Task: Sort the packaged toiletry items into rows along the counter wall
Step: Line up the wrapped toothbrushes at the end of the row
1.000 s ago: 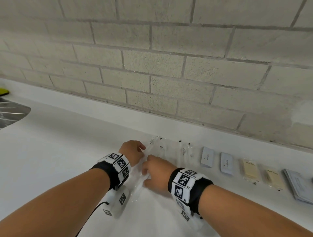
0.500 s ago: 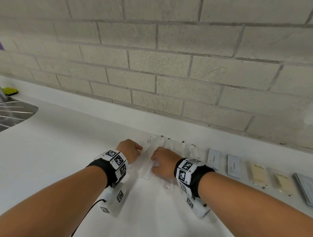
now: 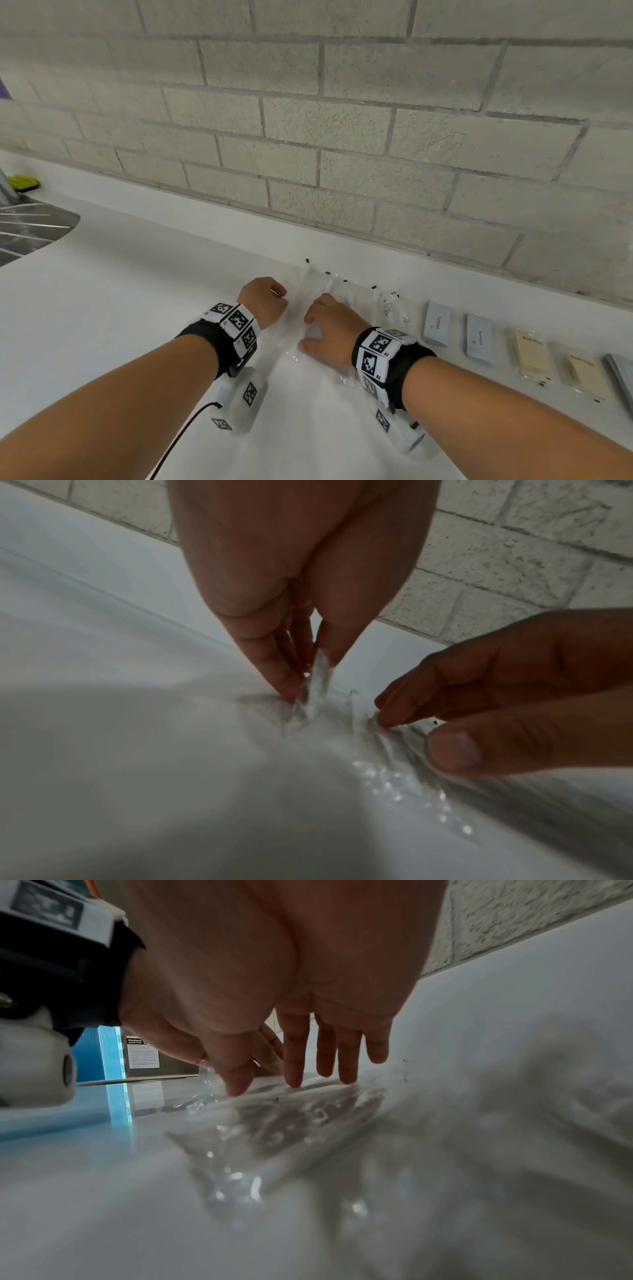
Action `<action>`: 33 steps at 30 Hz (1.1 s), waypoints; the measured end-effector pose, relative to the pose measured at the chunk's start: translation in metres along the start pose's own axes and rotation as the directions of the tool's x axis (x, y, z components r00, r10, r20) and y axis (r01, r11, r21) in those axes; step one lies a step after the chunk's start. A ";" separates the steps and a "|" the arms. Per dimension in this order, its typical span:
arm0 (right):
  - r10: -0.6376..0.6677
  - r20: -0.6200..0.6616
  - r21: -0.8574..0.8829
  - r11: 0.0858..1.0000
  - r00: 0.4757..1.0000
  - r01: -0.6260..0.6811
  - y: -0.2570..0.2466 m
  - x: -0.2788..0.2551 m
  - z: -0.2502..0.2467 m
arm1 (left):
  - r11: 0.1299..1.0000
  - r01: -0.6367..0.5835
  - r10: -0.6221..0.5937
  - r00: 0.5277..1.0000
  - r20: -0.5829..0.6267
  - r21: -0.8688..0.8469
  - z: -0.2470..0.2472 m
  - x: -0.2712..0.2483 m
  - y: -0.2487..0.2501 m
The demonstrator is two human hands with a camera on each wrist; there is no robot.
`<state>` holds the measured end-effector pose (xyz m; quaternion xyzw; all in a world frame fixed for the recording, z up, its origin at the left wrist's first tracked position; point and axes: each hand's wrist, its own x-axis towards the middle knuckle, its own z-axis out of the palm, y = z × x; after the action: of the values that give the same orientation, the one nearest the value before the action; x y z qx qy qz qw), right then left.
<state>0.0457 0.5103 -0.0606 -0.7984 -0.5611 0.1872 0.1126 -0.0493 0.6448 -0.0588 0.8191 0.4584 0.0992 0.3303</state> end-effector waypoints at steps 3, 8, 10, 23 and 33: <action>0.007 0.019 0.004 1.000 1.000 -0.007 0.001 0.001 0.000 | 0.993 0.014 -0.011 1.000 -0.024 0.115 -0.002 0.002 0.002; 0.012 0.037 -0.003 1.000 0.999 -0.011 0.002 0.003 0.002 | 0.994 0.046 -0.034 0.992 -0.122 0.096 -0.010 0.010 -0.005; 0.009 0.026 -0.009 1.000 1.000 -0.009 0.001 0.003 0.002 | 0.994 -0.021 0.039 0.984 -0.174 0.103 -0.011 0.010 -0.005; -0.011 0.013 0.039 0.999 1.000 0.011 -0.004 0.006 0.004 | 0.953 -0.162 0.151 0.987 0.061 0.258 0.000 -0.006 0.000; -0.035 0.022 0.042 0.999 0.999 0.034 -0.002 0.006 0.003 | 0.948 -0.158 0.132 0.985 0.108 0.277 -0.001 0.000 0.003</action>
<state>0.0447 0.5167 -0.0632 -0.7839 -0.5720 0.2061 0.1259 -0.0473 0.6438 -0.0561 0.8931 0.3913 0.0200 0.2210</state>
